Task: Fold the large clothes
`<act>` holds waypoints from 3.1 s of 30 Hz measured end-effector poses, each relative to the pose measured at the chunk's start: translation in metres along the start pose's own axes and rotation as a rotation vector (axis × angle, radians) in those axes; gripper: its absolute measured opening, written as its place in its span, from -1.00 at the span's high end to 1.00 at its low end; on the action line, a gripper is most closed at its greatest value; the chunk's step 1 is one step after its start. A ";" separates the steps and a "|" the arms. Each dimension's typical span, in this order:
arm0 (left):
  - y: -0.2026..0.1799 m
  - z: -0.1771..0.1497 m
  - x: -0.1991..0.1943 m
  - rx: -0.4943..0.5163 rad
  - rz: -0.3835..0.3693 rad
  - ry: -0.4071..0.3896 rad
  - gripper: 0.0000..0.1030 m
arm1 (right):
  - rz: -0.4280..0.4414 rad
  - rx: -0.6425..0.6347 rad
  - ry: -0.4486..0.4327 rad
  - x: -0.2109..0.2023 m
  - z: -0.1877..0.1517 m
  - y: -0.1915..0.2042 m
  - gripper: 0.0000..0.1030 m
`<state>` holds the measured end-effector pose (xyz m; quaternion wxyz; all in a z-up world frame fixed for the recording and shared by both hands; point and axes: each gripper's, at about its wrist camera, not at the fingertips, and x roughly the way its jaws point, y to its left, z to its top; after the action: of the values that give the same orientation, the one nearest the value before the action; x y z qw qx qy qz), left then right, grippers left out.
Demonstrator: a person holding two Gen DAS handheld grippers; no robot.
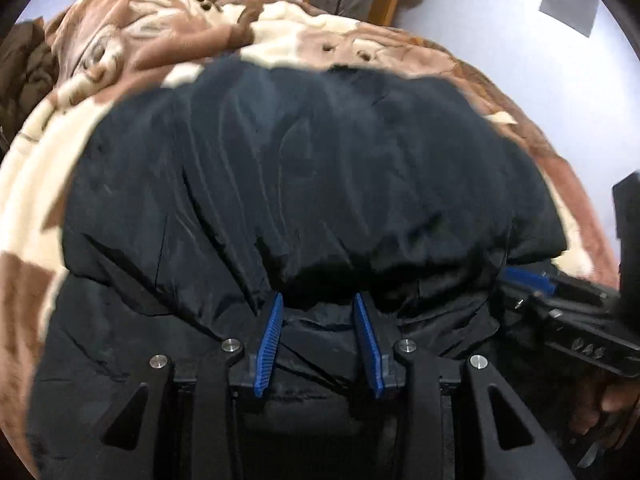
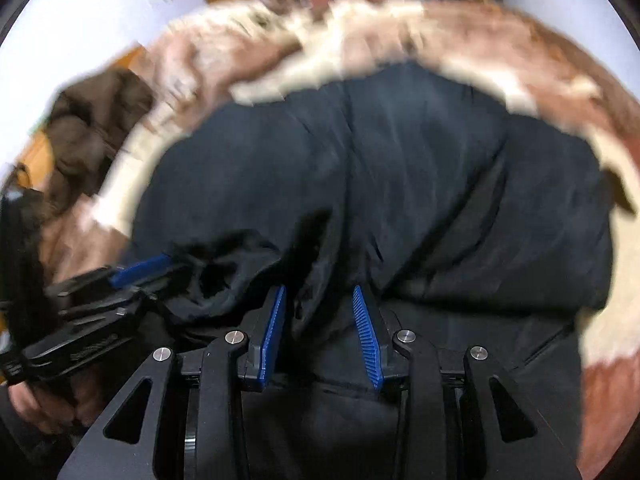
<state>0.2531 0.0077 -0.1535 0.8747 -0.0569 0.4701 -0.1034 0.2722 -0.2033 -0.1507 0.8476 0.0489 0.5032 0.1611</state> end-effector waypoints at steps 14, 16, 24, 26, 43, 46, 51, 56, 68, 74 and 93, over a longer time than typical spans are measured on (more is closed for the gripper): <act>-0.007 0.003 0.020 0.014 0.053 -0.020 0.23 | 0.002 -0.011 -0.048 0.019 -0.005 -0.005 0.31; -0.011 0.002 0.021 0.015 0.057 -0.020 0.23 | -0.001 -0.013 -0.049 0.019 -0.004 -0.005 0.31; -0.025 0.002 -0.003 0.000 0.075 -0.017 0.24 | -0.009 -0.007 -0.025 -0.006 -0.004 0.005 0.28; -0.030 -0.001 -0.016 0.005 0.085 -0.023 0.24 | -0.019 -0.017 -0.045 -0.022 -0.010 0.011 0.28; -0.058 -0.076 -0.139 0.040 0.100 -0.103 0.23 | -0.024 -0.023 -0.159 -0.148 -0.096 0.020 0.27; -0.060 -0.090 -0.156 0.046 0.109 -0.113 0.23 | -0.030 -0.029 -0.154 -0.160 -0.114 0.018 0.20; -0.060 -0.110 -0.180 0.039 0.122 -0.128 0.23 | -0.038 -0.010 -0.153 -0.180 -0.143 0.010 0.19; -0.059 -0.126 -0.193 0.037 0.139 -0.127 0.23 | -0.063 0.017 -0.147 -0.190 -0.165 0.000 0.02; -0.040 -0.147 -0.203 0.007 0.206 -0.126 -0.06 | -0.116 0.103 -0.128 -0.194 -0.190 -0.035 -0.01; -0.018 -0.146 -0.200 -0.025 0.249 -0.122 -0.14 | -0.139 0.148 -0.108 -0.187 -0.191 -0.054 -0.06; 0.080 -0.169 -0.138 -0.158 0.322 0.059 -0.48 | -0.085 0.269 0.006 -0.151 -0.201 -0.095 -0.12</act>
<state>0.0488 0.1176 -0.1509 0.8586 -0.0465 0.5051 0.0738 0.0522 -0.3572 -0.1455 0.8380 0.1401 0.5243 0.0563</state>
